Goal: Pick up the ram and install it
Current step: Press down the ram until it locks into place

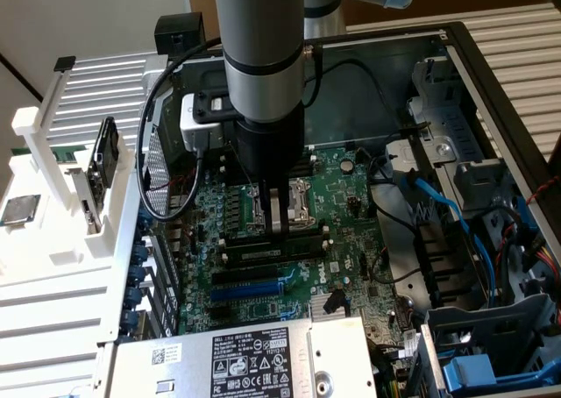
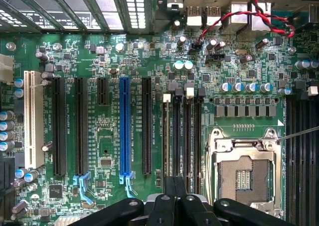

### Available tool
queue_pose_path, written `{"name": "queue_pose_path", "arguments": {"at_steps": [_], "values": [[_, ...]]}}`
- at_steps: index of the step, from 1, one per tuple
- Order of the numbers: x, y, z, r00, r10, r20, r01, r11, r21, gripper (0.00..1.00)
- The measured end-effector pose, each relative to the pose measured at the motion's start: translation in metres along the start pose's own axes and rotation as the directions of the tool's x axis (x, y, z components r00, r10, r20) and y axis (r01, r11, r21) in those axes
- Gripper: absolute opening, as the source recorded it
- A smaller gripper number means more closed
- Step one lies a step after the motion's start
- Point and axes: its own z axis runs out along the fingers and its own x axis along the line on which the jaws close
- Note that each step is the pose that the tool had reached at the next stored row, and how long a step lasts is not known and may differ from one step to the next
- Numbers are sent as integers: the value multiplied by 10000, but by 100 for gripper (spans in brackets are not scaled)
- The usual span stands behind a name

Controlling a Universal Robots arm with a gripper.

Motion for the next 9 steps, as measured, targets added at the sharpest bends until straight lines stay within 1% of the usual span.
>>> {"name": "queue_pose_path", "arguments": {"at_steps": [2,3,4,7,9], "values": [[-1,0,-4,10000,0,8,0,10000,5,10],[-5,-2,-27,10000,1,26,-1,10000,18,10],[-5,0,-83,10000,1,5,-1,10000,3,10],[-13,-1,-232,10000,0,4,0,10000,2,10],[-14,-1,-248,10000,0,6,0,10000,4,10]]}}
